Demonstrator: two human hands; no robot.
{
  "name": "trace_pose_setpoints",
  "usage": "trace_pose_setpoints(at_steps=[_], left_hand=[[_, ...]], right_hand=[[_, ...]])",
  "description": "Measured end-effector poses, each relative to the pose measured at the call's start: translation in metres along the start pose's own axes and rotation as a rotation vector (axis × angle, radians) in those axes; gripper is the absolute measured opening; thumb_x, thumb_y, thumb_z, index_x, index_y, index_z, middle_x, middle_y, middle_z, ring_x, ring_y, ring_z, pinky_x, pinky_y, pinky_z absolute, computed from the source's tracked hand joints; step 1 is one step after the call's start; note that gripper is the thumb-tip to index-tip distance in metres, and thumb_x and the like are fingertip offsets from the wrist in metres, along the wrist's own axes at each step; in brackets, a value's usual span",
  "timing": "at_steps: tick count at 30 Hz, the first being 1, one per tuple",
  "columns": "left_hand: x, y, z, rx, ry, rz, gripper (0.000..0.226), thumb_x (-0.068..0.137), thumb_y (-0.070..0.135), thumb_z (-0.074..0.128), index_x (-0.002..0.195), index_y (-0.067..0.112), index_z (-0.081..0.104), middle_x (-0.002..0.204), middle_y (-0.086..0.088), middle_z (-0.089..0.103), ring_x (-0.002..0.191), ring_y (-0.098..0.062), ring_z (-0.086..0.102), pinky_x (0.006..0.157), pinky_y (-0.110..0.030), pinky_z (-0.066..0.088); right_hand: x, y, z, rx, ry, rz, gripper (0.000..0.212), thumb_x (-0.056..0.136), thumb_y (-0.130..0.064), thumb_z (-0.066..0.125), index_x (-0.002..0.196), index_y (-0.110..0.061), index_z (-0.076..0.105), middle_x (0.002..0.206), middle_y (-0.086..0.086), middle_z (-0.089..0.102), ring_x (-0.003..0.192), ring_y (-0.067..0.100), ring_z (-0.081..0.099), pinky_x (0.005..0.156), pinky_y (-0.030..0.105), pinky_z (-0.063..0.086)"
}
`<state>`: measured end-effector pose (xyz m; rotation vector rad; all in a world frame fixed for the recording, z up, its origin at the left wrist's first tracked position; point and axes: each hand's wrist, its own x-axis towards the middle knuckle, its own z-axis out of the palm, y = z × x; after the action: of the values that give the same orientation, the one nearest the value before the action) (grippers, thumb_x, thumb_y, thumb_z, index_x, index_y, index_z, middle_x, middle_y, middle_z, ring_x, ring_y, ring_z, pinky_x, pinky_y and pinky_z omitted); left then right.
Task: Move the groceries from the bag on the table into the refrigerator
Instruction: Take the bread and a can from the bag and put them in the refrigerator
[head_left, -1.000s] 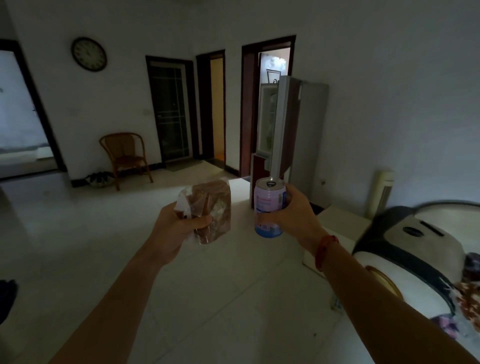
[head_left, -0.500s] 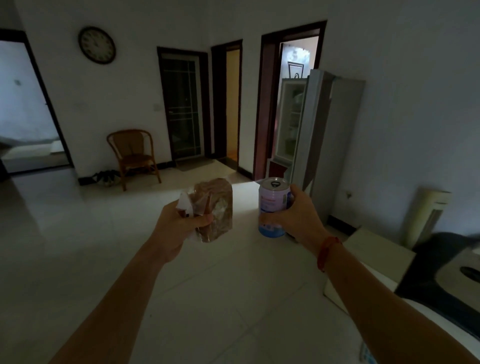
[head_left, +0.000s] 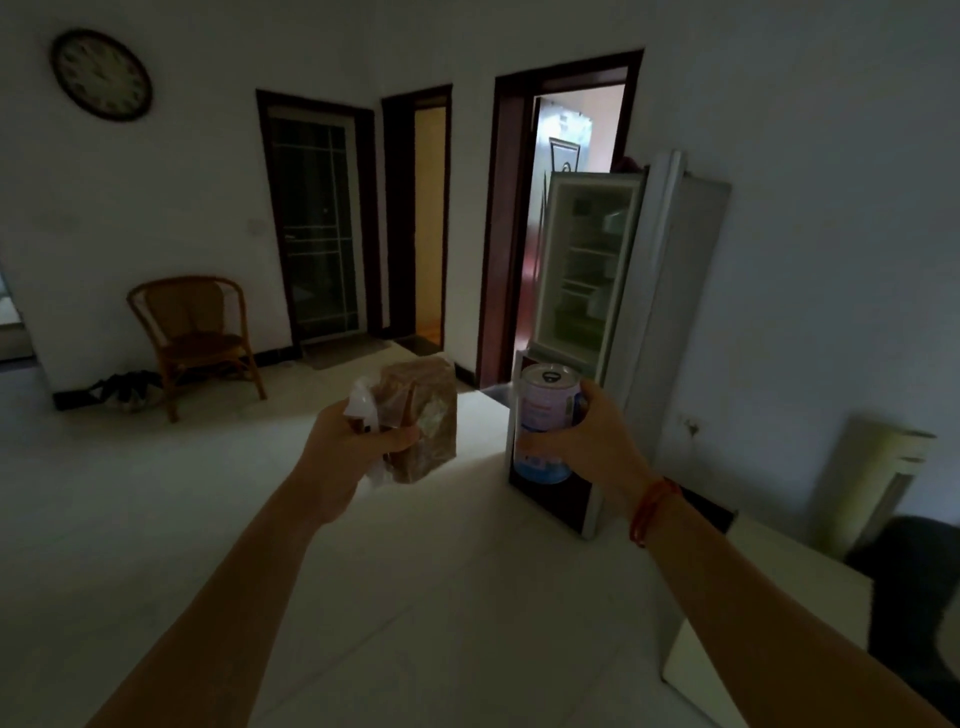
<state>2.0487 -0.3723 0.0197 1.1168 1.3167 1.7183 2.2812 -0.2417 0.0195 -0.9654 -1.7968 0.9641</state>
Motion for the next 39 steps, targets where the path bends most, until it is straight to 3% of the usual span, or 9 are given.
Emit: trace_pose_setpoints(at_steps=[5, 8, 10, 16, 23, 29, 35, 37, 39], left_hand=[[0.099, -0.018, -0.002, 0.014, -0.032, 0.001, 0.042, 0.075, -0.008, 0.07, 0.104, 0.023, 0.066, 0.102, -0.001, 0.074, 0.098, -0.023, 0.07, 0.089, -0.047, 0.055], [0.158, -0.036, -0.002, 0.02, -0.048, -0.012, 0.043, 0.075, -0.008, 0.07, 0.104, 0.023, 0.065, 0.106, -0.003, 0.072, 0.102, -0.026, 0.068, 0.091, -0.049, 0.054], [0.201, -0.049, -0.001, 0.017, -0.055, -0.015, 0.044, 0.074, -0.007, 0.07, 0.106, 0.022, 0.064, 0.109, -0.005, 0.07, 0.104, -0.027, 0.066, 0.092, -0.05, 0.053], [0.327, -0.085, 0.018, 0.025, -0.066, -0.019, 0.042, 0.073, -0.005, 0.07, 0.104, 0.023, 0.065, 0.106, -0.004, 0.07, 0.103, -0.026, 0.067, 0.086, -0.044, 0.055], [0.47, -0.105, 0.025, 0.05, -0.073, 0.006, 0.04, 0.08, -0.005, 0.067, 0.102, 0.028, 0.061, 0.1, 0.005, 0.069, 0.088, -0.01, 0.07, 0.069, -0.022, 0.057], [0.577, -0.135, 0.026, 0.057, -0.112, 0.003, 0.035, 0.083, -0.002, 0.066, 0.102, 0.027, 0.061, 0.105, -0.001, 0.069, 0.088, -0.011, 0.07, 0.083, -0.037, 0.055], [0.697, -0.171, 0.015, 0.069, -0.193, 0.003, 0.041, 0.067, 0.012, 0.082, 0.102, 0.025, 0.064, 0.096, 0.002, 0.074, 0.093, -0.017, 0.07, 0.084, -0.039, 0.056], [0.741, -0.181, 0.01, 0.092, -0.222, 0.009, 0.03, 0.075, 0.007, 0.077, 0.098, 0.021, 0.064, 0.092, 0.001, 0.073, 0.088, -0.016, 0.071, 0.081, -0.036, 0.056], [0.79, -0.189, 0.007, 0.103, -0.244, 0.003, 0.025, 0.08, 0.003, 0.073, 0.099, 0.016, 0.065, 0.098, -0.007, 0.072, 0.091, -0.022, 0.069, 0.082, -0.039, 0.057]], right_hand=[[0.089, 0.024, 0.015, 0.013, 0.021, 0.031, 0.068, 0.052, -0.011, 0.093, 0.108, -0.025, 0.058, 0.102, -0.007, 0.068, 0.095, 0.013, 0.067, 0.082, 0.035, 0.058], [0.141, 0.042, 0.023, 0.007, 0.016, 0.025, 0.067, 0.057, -0.006, 0.091, 0.111, -0.021, 0.057, 0.097, -0.013, 0.065, 0.088, 0.001, 0.063, 0.069, 0.015, 0.054], [0.179, 0.057, 0.027, -0.002, 0.021, 0.017, 0.069, 0.058, -0.006, 0.091, 0.117, -0.018, 0.057, 0.099, -0.013, 0.064, 0.087, -0.001, 0.062, 0.061, 0.009, 0.051], [0.309, 0.106, 0.034, 0.021, 0.081, 0.025, 0.073, 0.055, -0.006, 0.092, 0.119, -0.016, 0.059, 0.109, -0.003, 0.068, 0.102, 0.017, 0.066, 0.085, 0.033, 0.057], [0.45, 0.144, 0.047, -0.01, 0.044, 0.083, 0.07, 0.055, -0.009, 0.093, 0.118, -0.012, 0.062, 0.107, 0.001, 0.071, 0.098, 0.018, 0.069, 0.085, 0.035, 0.059], [0.541, 0.175, 0.061, -0.007, 0.048, 0.105, 0.07, 0.055, -0.007, 0.093, 0.118, -0.012, 0.061, 0.109, 0.0, 0.069, 0.097, 0.014, 0.066, 0.079, 0.027, 0.057], [0.64, 0.212, 0.082, -0.013, 0.136, 0.153, 0.073, 0.047, -0.013, 0.095, 0.114, -0.014, 0.064, 0.105, 0.003, 0.072, 0.097, 0.021, 0.07, 0.086, 0.046, 0.059], [0.675, 0.219, 0.091, -0.008, 0.167, 0.151, 0.071, 0.043, -0.019, 0.095, 0.108, -0.015, 0.066, 0.102, 0.004, 0.074, 0.094, 0.023, 0.071, 0.084, 0.048, 0.059], [0.707, 0.223, 0.098, 0.011, 0.22, 0.163, 0.059, 0.049, -0.01, 0.094, 0.101, -0.018, 0.068, 0.099, 0.004, 0.074, 0.092, 0.022, 0.072, 0.083, 0.045, 0.06]])
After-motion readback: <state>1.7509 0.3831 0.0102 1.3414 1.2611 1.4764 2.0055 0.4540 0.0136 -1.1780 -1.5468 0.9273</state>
